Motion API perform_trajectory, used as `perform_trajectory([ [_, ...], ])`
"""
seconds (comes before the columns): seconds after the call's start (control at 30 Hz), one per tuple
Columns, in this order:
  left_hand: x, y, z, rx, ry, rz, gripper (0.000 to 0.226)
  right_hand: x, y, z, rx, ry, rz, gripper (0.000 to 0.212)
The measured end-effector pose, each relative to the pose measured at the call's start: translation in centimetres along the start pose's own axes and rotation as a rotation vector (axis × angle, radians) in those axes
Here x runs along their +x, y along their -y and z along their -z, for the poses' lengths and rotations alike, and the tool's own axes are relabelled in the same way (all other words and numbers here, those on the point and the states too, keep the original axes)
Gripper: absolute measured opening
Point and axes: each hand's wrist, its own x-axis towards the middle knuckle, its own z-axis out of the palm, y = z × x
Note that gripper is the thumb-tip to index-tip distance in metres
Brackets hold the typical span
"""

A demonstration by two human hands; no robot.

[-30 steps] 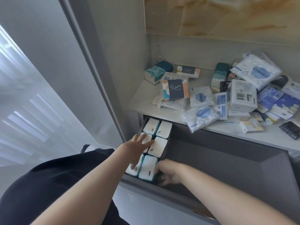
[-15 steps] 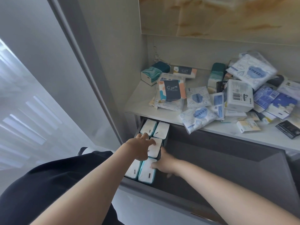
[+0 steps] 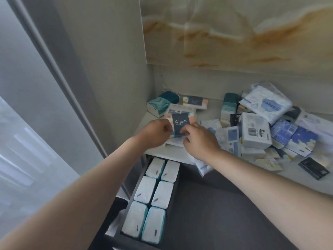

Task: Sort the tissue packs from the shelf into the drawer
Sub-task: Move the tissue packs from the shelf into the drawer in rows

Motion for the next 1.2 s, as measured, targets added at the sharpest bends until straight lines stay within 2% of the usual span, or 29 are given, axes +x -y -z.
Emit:
perform_trajectory([
  [0.1,2.9,1.4,-0.3,-0.017,-0.099,0.015,0.023,3.9,-0.3,-0.5,-0.196,0.051,0.095,0.061],
  [0.17,5.1,2.4,-0.6,-0.009,-0.146,0.012,0.029,6.3,-0.7,-1.3,-0.291,0.164,0.097,0.089],
  [0.23,7.3,3.3,-0.7,-0.005,-0.206,0.013,0.033,8.3,-1.5,-1.9,-0.368,0.274,0.106,0.104],
  [0.3,9.5,4.2,-0.5,-0.017,-0.269,0.02,0.037,9.9,-2.8,-2.0,-0.405,0.284,0.168,0.1],
  [0.43,13.4,6.0,0.4,0.013,-0.335,0.05,0.045,12.2,-5.8,-1.1,-0.408,0.071,0.297,0.091],
  [0.53,15.8,6.9,-0.1,0.031,-0.296,0.081,0.057,14.2,-7.4,-0.4,-0.229,-0.019,0.159,0.097],
  [0.6,17.1,7.4,-1.3,0.097,-0.204,0.115,0.062,15.5,-8.3,-0.6,-0.136,0.007,0.089,0.094],
  [0.67,17.9,8.0,-2.5,0.148,-0.135,0.128,0.061,16.3,-8.9,-1.3,-0.116,0.102,0.073,0.088],
  [0.73,18.1,8.5,-3.3,0.18,-0.144,0.118,0.057,16.5,-9.2,-2.0,-0.107,0.142,0.092,0.085],
  [0.83,18.0,8.7,-3.3,0.191,-0.188,0.126,0.042,16.0,-9.3,-2.0,0.04,0.11,0.116,0.087],
  [0.9,18.1,8.4,-3.0,0.201,-0.178,0.155,0.036,15.5,-9.6,-1.8,0.02,0.03,0.106,0.078],
  [1.0,18.3,8.3,-2.9,0.222,-0.249,0.19,0.052,15.0,-10.8,-0.6,-0.212,-0.175,-0.059,0.054],
  [1.03,18.3,8.4,-3.0,0.212,-0.256,0.209,0.06,14.9,-11.3,0.1,-0.311,-0.184,-0.15,0.049],
  [1.13,17.7,8.2,-3.6,0.116,-0.218,0.253,0.073,14.8,-12.5,1.6,-0.573,0.037,-0.433,0.05],
  [1.2,17.3,8.3,-3.9,0.079,-0.238,0.273,0.077,14.8,-13.0,1.8,-0.571,0.141,-0.558,0.053],
])
